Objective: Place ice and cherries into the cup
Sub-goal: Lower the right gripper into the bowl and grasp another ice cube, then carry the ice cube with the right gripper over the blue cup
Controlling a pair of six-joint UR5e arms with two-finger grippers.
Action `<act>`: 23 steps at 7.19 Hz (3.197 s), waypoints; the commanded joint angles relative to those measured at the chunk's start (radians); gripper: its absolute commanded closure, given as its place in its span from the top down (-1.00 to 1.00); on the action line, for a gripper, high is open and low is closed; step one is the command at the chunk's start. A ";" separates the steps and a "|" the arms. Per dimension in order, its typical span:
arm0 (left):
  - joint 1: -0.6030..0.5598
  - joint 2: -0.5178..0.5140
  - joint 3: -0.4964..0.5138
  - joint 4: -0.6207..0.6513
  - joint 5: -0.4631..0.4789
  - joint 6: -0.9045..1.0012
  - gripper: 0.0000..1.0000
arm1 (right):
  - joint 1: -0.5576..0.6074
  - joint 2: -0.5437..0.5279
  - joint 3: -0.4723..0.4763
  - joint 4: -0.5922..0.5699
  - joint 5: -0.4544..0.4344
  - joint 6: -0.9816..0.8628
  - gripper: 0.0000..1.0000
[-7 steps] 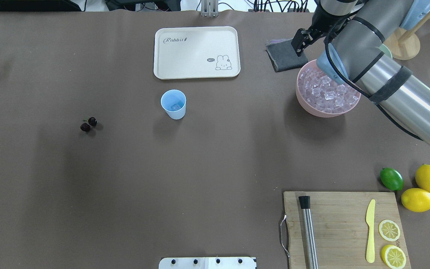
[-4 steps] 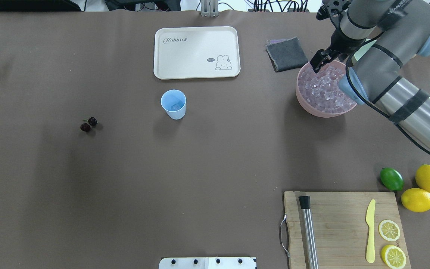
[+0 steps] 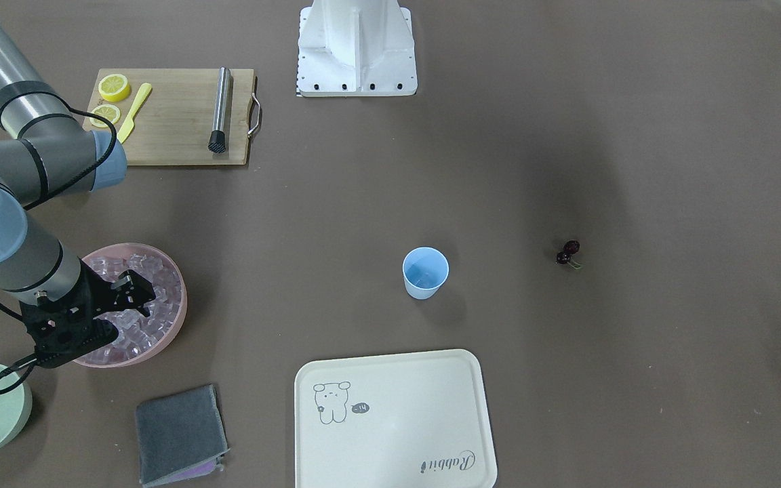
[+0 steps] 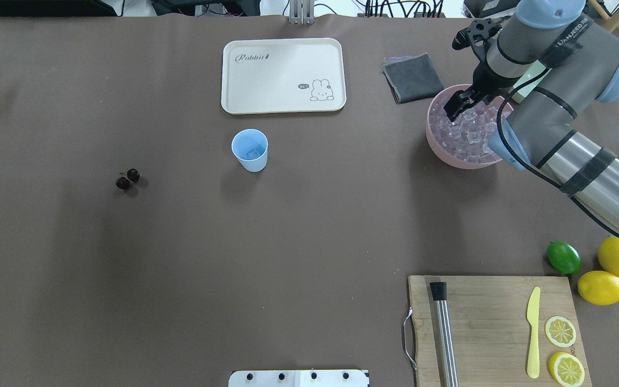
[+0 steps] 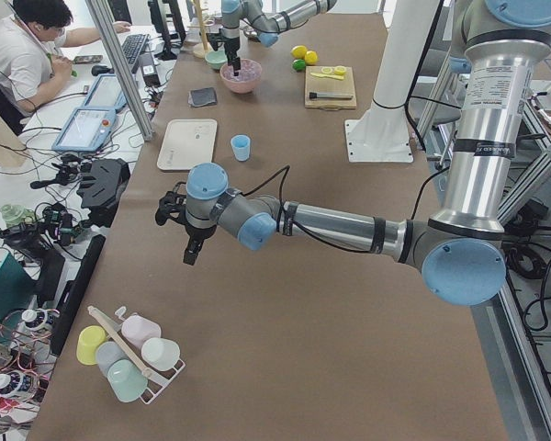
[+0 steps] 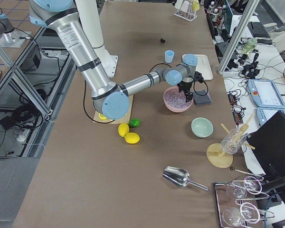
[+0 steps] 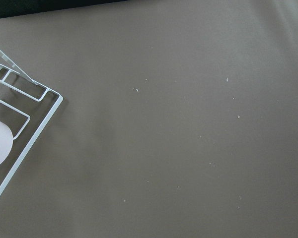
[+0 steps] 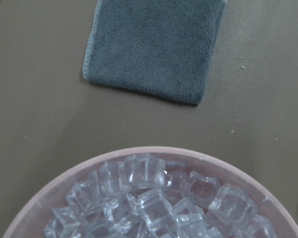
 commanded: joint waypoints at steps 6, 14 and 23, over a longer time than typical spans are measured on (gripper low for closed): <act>0.000 0.000 0.002 0.000 0.001 0.002 0.94 | -0.018 0.001 -0.033 0.005 -0.010 -0.014 0.71; 0.002 0.002 0.010 -0.022 0.001 0.002 0.95 | -0.018 0.004 -0.016 0.007 -0.015 -0.004 -0.56; 0.000 0.039 0.002 -0.058 0.001 0.006 0.95 | -0.155 0.414 0.125 -0.316 -0.021 0.490 -1.00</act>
